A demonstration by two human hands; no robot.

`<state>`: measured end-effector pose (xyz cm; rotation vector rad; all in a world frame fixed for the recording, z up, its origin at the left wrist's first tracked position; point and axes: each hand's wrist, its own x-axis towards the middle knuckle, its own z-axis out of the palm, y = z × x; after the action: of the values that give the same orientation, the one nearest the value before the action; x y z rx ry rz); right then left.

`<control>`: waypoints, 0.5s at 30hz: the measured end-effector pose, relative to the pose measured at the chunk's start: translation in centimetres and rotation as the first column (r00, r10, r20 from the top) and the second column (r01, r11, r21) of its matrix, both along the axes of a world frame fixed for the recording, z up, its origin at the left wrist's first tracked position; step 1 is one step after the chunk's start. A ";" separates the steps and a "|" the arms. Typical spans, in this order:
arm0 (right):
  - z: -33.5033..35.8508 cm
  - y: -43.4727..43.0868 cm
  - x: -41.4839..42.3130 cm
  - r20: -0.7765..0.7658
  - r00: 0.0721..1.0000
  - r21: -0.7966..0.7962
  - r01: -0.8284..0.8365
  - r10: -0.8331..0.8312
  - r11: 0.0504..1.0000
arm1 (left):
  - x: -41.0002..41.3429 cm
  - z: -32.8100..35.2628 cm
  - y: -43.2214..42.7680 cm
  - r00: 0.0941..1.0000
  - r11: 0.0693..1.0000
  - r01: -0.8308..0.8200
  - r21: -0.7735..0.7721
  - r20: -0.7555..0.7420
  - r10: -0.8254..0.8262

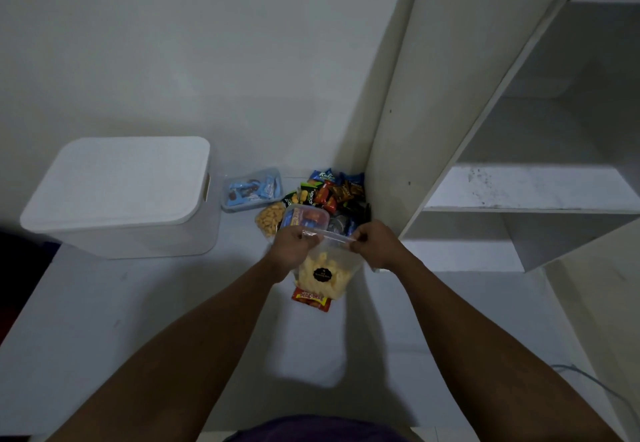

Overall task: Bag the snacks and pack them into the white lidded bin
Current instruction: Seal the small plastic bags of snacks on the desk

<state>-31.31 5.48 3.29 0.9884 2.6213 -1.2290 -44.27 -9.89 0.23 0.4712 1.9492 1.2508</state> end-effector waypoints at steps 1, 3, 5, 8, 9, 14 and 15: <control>0.1 -0.1 0.0 -0.009 1.000 -0.003 0.007 -0.007 1.000 | -0.1 0.2 0.0 1.000 1.000 -0.001 0.004 -0.007 0.001; 0.0 -0.4 -0.3 -0.015 1.000 0.012 -0.021 0.021 1.000 | -0.1 0.8 0.2 0.998 1.000 0.029 0.005 -0.055 -0.029; -0.2 -0.7 -0.7 -0.013 0.998 0.046 -0.058 0.059 0.997 | -0.3 1.3 0.7 0.991 0.998 0.066 0.018 -0.122 -0.063; -0.4 -0.6 -1.0 -0.068 0.997 0.042 -0.034 0.037 0.999 | -0.6 2.1 1.3 0.957 0.988 0.149 0.046 -0.259 -0.132; -0.4 -0.5 -0.9 -0.087 0.996 0.017 -0.020 0.022 1.000 | -0.8 2.4 1.3 0.948 0.984 0.171 0.058 -0.283 -0.148; -0.8 -0.1 0.5 -0.170 0.967 -0.186 0.157 -0.190 0.970 | -2.3 1.3 0.5 0.965 0.996 0.093 0.001 -0.246 -0.089; -0.8 -0.3 0.6 -0.184 0.960 -0.210 0.171 -0.211 0.962 | -2.5 1.3 0.5 0.955 0.995 0.096 -0.039 -0.278 -0.103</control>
<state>-30.69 5.21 2.45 1.1591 2.5329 -1.6789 -46.73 -9.44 1.49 0.7584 2.1425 1.1434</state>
